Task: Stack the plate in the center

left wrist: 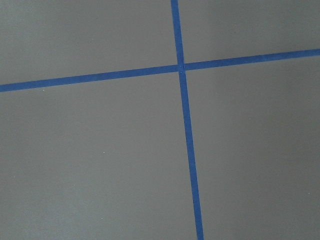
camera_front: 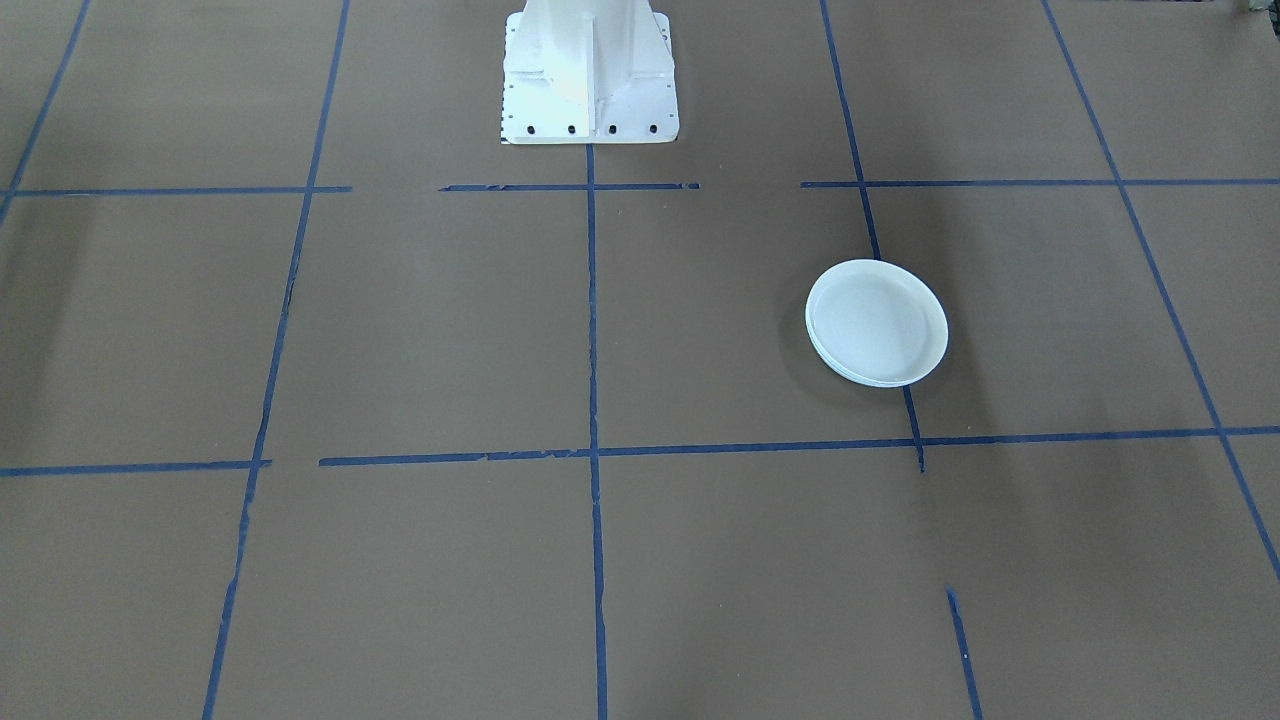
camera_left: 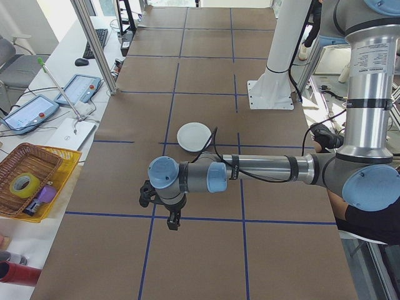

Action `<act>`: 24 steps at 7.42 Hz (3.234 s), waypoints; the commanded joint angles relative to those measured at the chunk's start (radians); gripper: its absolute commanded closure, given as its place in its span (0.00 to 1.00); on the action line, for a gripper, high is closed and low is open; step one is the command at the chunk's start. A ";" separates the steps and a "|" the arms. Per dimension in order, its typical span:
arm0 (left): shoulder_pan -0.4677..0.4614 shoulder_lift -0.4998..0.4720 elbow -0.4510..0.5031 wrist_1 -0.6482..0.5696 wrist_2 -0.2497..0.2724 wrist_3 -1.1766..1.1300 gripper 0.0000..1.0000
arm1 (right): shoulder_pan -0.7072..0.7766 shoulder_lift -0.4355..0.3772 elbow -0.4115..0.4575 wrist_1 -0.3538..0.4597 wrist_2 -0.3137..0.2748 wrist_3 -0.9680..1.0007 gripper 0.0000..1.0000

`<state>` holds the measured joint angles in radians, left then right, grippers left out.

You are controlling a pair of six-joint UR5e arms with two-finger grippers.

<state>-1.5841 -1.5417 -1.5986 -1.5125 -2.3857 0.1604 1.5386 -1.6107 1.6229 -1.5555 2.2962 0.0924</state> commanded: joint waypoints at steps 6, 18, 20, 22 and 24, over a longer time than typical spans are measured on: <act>-0.016 -0.001 0.005 0.002 0.000 -0.005 0.00 | 0.000 0.000 0.000 0.000 -0.001 0.000 0.00; -0.020 -0.005 0.009 -0.002 0.000 -0.091 0.00 | 0.000 0.000 0.000 0.000 -0.001 0.001 0.00; -0.020 -0.006 0.011 -0.002 0.000 -0.091 0.00 | 0.000 0.000 0.000 0.000 0.000 0.000 0.00; -0.020 -0.005 0.011 -0.002 0.000 -0.090 0.00 | 0.000 0.000 0.000 0.000 -0.001 0.001 0.00; -0.020 -0.006 0.011 -0.002 0.000 -0.090 0.00 | 0.000 0.000 0.000 0.000 -0.001 0.001 0.00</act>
<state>-1.6045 -1.5466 -1.5877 -1.5140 -2.3853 0.0704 1.5386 -1.6107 1.6229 -1.5555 2.2957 0.0934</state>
